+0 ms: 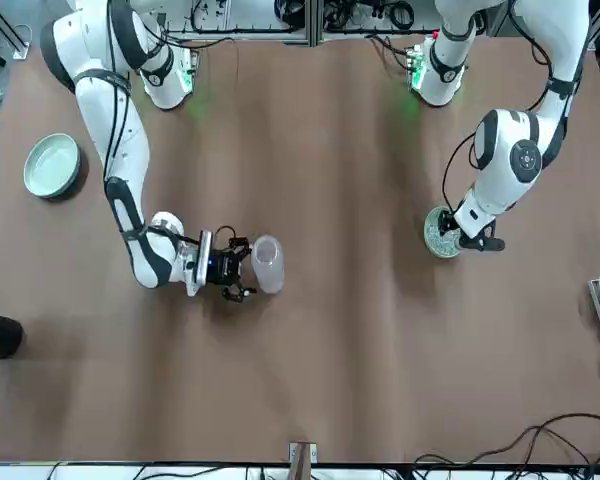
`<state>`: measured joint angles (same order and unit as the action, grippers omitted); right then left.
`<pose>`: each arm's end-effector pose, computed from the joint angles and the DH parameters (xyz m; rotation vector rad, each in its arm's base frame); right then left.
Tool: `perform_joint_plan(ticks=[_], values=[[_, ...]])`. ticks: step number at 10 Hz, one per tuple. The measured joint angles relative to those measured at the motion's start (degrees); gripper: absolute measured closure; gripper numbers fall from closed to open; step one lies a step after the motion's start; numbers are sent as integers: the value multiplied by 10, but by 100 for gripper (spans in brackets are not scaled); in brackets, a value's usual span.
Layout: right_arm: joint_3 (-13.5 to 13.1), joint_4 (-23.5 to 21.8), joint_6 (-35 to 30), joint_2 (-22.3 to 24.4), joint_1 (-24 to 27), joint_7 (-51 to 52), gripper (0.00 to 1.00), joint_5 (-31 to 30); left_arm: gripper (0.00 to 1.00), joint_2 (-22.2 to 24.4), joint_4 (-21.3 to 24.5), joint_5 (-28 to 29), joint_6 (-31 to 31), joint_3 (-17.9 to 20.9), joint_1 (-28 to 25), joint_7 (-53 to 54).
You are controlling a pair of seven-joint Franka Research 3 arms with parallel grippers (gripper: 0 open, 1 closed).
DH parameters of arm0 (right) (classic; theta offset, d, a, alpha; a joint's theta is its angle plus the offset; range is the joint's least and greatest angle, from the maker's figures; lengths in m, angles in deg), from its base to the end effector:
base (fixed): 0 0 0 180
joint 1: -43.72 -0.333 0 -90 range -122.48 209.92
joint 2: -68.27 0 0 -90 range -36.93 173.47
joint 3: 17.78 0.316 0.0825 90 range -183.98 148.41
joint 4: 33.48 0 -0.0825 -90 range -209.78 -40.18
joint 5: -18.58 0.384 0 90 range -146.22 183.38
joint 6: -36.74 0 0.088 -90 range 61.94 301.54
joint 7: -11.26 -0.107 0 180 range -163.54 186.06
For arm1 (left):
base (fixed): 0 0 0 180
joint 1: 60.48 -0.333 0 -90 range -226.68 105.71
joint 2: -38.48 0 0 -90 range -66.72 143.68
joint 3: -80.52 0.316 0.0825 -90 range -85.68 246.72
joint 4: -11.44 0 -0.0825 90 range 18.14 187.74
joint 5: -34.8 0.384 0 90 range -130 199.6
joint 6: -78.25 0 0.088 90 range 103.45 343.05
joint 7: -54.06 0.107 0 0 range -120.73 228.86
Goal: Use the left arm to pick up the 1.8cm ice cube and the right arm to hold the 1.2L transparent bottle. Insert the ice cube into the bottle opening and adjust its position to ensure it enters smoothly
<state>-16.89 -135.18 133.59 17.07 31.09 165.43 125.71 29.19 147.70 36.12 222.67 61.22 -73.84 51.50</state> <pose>0.5792 0.2328 0.0873 -1.2472 -1.1349 -1.2915 0.5013 -0.0544 0.2575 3.1002 -0.1147 -0.0203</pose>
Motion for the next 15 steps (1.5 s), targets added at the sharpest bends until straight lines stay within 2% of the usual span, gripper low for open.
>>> perform_joint_plan(ticks=[3, 5, 6, 9, 12, 15], values=[[0, 0, 0, 0, 0, 0, 0, 0, 41, 0, -2, 0, 0, 0, 0, -1], [0, 0, 0, 0, 0, 0, 0, 0, 41, 1, -18, 0, -2, -3, 0, -13], [0, -1, 0, -1, 0, 0, 0, 0, 41, 3, -32, 0, -25, -13, 0, -25], [0, -1, 0, -1, -1, 0, 0, 0, 41, 10, -109, 0, -149, -45, 1, -57], [0, -1, 0, -1, -1, 0, 0, 0, 41, 11, -170, 0, -178, -75, 1, -106], [0, -1, 0, -1, -1, 1, 0, 0, 41, 10, -232, 0, -217, -127, 4, -182]])
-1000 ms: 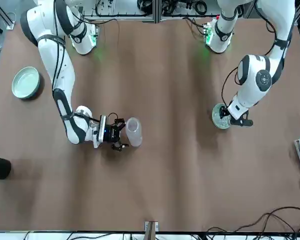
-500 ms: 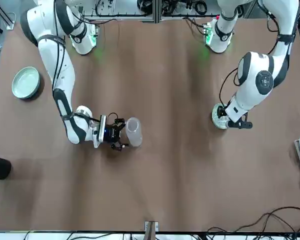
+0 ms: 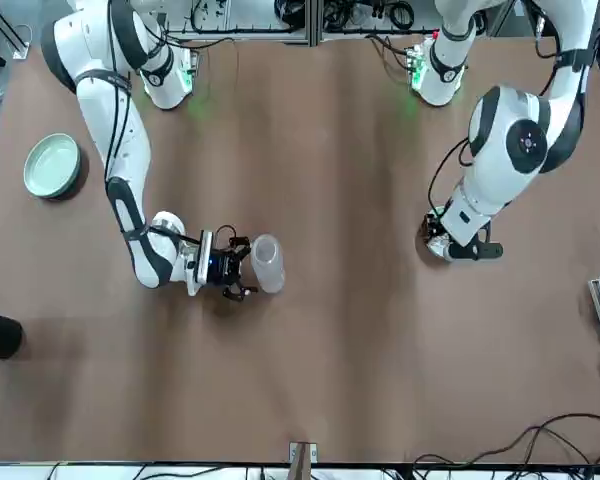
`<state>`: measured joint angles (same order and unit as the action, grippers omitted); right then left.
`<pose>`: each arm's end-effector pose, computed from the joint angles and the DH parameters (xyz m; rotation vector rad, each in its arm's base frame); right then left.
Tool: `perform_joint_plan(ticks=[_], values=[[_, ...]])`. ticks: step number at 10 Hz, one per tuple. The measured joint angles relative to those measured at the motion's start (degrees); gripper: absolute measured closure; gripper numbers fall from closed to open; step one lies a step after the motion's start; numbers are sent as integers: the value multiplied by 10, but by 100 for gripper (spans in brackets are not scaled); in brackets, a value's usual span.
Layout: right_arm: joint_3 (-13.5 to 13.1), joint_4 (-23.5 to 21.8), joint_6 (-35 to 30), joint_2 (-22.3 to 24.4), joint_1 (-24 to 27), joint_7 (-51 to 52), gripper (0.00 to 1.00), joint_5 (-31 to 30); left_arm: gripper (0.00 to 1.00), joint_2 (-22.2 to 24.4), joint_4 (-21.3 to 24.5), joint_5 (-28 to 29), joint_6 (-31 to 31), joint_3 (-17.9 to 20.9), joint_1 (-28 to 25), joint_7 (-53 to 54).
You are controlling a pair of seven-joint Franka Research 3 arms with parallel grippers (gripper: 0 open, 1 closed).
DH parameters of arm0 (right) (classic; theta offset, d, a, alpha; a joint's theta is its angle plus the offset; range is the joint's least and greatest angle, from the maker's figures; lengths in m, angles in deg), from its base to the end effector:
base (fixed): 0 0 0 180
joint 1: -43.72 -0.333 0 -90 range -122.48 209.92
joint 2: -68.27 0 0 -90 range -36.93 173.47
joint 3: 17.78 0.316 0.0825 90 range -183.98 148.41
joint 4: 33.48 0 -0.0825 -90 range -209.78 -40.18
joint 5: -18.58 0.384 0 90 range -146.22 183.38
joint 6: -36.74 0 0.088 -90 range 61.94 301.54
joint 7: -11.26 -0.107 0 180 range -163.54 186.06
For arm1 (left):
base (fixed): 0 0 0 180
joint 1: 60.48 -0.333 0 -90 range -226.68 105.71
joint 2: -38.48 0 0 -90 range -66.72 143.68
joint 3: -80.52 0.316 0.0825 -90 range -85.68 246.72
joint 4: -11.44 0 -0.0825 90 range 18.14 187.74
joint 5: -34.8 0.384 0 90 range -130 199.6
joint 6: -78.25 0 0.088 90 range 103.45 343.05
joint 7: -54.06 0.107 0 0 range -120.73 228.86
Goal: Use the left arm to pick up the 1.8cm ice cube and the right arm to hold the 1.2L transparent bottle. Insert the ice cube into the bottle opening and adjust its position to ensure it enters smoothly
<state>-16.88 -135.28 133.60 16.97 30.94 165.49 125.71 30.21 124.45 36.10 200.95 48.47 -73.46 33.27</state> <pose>0.5775 0.2341 0.0857 -1.2472 -1.1352 -1.2873 0.5581 -0.1825 0.4127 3.0716 0.0379 0.0382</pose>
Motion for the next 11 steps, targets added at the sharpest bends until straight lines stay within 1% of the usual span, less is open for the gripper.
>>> perform_joint_plan(ticks=[1, 3, 5, 8, 11], values=[[0, 0, 0, 0, 0, 0, 0, 0, 41, -1, -16, 0, -7, -22, 2, -28], [0, 0, 0, 0, 0, 0, 0, 0, 41, -9, -57, 0, -44, -63, 4, -83], [0, -1, 0, 0, -1, 0, 0, 0, 41, -30, -107, -1, -71, -89, 15, -132], [0, -2, 0, -1, -8, 0, 0, 0, 41, -70, -171, -9, -72, -91, 80, -216], [0, -2, 0, -1, -9, 0, 0, 0, 41, -136, -255, -9, -72, -90, 154, -315]])
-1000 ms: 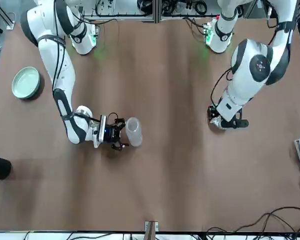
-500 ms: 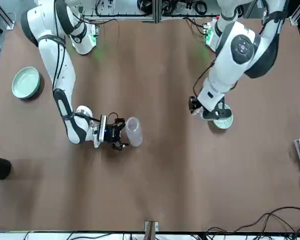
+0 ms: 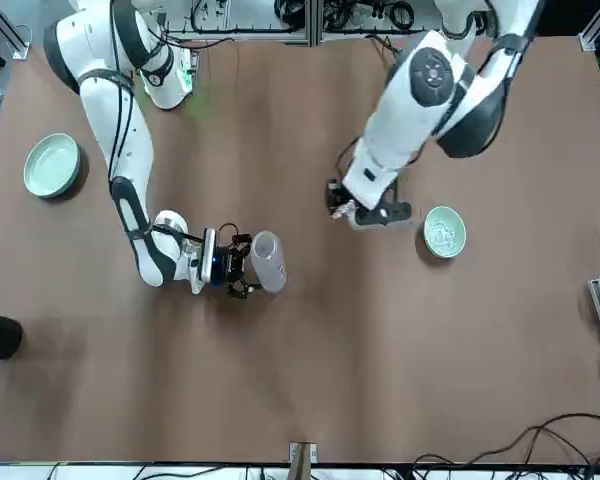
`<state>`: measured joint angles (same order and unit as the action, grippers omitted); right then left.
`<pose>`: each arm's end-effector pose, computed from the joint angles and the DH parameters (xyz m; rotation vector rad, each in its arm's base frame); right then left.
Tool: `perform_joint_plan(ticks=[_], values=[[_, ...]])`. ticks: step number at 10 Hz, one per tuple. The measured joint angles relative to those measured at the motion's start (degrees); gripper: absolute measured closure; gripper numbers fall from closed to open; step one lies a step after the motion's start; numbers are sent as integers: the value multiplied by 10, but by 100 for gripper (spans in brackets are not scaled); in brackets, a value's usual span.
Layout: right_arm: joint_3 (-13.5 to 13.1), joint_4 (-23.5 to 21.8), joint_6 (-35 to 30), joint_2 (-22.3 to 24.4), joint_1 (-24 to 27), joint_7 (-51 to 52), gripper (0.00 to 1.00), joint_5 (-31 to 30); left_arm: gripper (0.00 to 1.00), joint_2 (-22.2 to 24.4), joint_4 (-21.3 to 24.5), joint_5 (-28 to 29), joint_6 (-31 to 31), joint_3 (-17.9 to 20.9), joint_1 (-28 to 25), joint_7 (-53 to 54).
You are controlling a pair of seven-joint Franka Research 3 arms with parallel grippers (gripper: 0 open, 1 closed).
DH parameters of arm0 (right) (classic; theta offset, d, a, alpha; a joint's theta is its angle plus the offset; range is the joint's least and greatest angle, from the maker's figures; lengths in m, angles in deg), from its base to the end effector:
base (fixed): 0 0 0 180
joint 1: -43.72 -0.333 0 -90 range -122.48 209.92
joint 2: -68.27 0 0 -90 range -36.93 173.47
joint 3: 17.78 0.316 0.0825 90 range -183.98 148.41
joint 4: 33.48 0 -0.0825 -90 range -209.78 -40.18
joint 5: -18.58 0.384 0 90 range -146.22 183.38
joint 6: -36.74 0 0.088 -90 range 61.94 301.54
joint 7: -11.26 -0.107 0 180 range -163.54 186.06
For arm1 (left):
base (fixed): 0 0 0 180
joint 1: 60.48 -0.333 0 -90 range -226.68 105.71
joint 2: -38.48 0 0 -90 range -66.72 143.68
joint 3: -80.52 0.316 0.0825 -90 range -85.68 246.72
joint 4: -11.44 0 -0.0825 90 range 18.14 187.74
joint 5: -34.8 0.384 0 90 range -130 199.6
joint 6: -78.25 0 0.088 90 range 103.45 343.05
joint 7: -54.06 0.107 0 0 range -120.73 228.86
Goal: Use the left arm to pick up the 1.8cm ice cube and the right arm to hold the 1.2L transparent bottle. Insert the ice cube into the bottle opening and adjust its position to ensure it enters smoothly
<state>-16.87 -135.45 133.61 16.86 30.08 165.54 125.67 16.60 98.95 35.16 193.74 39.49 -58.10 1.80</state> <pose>0.5723 0.2425 0.0835 -1.2391 -1.1413 -1.2721 0.5319 -0.4098 0.5027 2.8192 0.3018 -0.0611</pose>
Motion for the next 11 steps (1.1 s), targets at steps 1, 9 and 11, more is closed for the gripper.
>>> perform_joint_plan(ticks=[1, 9, 11], values=[[0, 0, 0, 0, 0, 0, 0, 0, 41, -25, -29, 0, 0, 4, 24, -25], [0, 0, 0, 0, 0, 0, 0, 0, 41, -126, -162, 0, 96, 234, 301, -134], [0, 0, 0, 0, 0, 1, 0, 0, 41, -153, -179, 0, 114, 245, 317, -138]])
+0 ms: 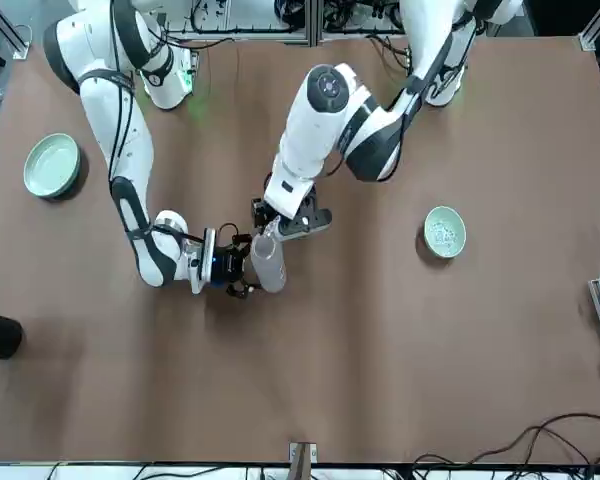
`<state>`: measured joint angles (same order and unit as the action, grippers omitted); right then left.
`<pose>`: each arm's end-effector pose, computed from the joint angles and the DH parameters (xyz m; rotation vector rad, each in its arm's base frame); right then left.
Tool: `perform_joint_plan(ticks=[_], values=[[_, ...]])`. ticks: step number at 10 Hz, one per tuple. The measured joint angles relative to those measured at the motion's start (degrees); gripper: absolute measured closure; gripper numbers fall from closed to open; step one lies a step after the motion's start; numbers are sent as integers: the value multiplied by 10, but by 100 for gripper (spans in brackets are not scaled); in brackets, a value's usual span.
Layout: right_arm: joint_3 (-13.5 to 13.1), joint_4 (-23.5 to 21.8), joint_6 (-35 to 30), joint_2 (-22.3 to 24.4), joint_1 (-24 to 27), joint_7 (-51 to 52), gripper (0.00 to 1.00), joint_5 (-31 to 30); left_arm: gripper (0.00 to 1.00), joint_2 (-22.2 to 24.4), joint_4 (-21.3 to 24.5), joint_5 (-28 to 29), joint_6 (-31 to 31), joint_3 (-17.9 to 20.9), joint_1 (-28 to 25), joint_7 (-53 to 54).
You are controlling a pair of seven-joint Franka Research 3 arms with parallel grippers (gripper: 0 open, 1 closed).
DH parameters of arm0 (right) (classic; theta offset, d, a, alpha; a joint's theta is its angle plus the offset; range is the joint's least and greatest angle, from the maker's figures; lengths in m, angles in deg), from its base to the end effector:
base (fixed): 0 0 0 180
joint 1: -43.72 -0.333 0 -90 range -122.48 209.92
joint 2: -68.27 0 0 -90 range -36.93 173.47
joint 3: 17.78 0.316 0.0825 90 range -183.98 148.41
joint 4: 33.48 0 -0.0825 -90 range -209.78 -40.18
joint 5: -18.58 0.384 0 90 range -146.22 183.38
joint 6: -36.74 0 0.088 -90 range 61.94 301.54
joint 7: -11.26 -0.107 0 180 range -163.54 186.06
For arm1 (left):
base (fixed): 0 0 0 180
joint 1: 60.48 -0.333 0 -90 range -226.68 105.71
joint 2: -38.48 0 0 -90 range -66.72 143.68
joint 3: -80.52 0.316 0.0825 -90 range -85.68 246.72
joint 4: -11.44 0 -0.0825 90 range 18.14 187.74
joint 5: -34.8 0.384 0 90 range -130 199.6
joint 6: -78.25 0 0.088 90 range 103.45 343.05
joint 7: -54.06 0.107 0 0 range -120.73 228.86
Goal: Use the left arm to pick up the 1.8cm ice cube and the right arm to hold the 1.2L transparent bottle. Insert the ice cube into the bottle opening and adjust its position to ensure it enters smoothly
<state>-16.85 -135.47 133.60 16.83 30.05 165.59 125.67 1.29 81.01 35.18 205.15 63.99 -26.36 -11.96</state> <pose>0.5718 0.2429 0.0831 -1.2385 -1.1416 -1.2716 0.5327 -0.5501 0.4467 2.6967 0.4826 0.0913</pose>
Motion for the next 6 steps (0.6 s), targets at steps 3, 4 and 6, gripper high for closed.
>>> perform_joint_plan(ticks=[3, 4, 6], values=[[0, 0, 0, 0, 0, 2, 0, 0, 41, -22, -23, 0, 24, 51, 40, -1], [0, 0, 0, 0, 0, 2, 0, 0, 41, -22, -24, 0, 28, 56, 46, -2], [0, 0, 0, 0, 0, 2, 0, 0, 41, -22, -24, 0, 28, 56, 49, -3]])
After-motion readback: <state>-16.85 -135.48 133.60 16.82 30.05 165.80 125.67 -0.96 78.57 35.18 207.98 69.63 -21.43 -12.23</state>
